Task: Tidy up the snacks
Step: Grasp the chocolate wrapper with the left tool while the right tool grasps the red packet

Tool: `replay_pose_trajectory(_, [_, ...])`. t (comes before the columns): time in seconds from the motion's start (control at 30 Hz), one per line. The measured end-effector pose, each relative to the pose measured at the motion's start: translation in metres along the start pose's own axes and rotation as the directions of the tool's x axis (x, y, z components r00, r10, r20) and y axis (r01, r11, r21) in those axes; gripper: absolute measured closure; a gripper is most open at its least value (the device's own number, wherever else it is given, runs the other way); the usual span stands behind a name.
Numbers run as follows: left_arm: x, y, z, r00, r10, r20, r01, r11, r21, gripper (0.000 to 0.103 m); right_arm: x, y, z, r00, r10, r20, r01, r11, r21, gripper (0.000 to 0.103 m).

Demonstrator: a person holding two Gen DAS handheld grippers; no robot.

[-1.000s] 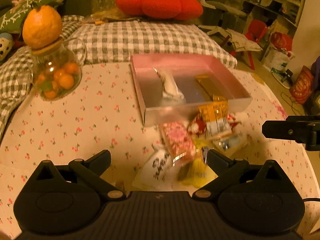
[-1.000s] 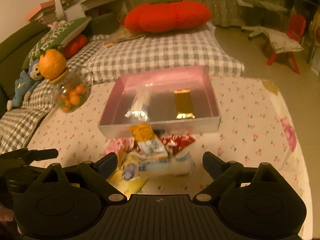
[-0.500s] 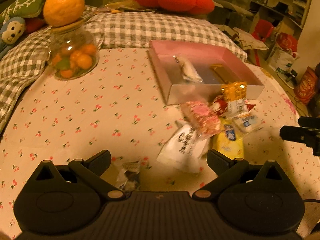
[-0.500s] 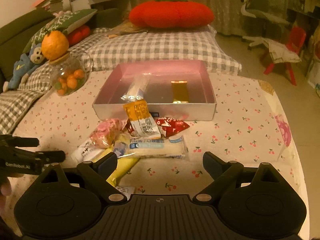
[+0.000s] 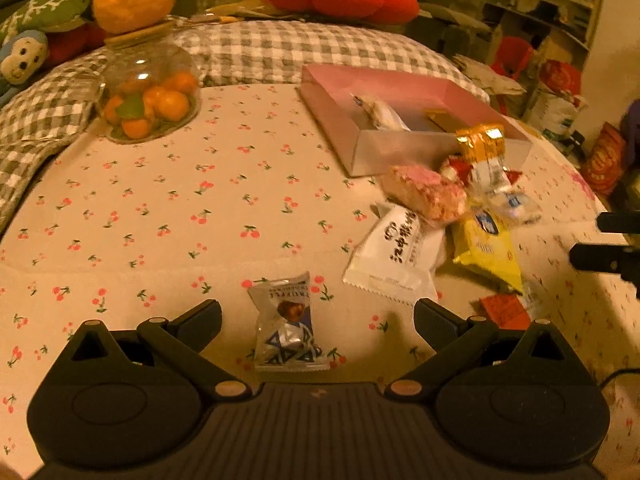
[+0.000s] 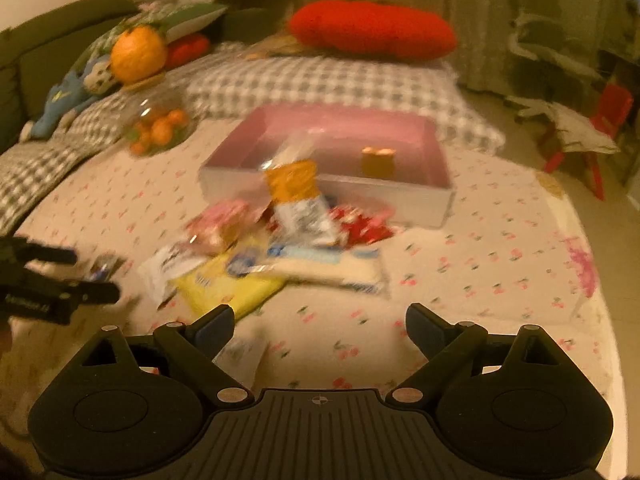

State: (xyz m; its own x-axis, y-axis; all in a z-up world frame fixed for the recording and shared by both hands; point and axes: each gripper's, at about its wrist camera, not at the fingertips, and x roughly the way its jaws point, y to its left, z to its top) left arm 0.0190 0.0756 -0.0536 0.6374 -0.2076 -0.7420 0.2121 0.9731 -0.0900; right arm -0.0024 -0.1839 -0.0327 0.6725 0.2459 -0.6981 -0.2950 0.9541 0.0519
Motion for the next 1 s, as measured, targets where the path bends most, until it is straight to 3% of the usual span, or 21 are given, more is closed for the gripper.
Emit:
replay_pose_trajectory(0.37, [0.000,0.011,-0.014,1.000,-0.017,-0.002,0.017,0.990,0.142,0.001,0.018,0.029,-0.017,0.984,0.128,-0.125,-0.139,0.987,-0.085,0.009])
replay_pose_trajectory(0.63, [0.002,0.023,-0.012,1.000,0.011,-0.026,-0.010,0.998,0.058,0.001,0.028,0.052,-0.020,0.974,0.152,-0.169,-0.172,0.979,-0.110,0.009])
replay_pose_trajectory(1.0, [0.005,0.019,-0.008,0.998,0.056,-0.043,-0.054,0.998,0.041,0.011,0.039,0.067,-0.015,0.984,0.092,-0.154,-0.111,0.987,-0.116,0.005])
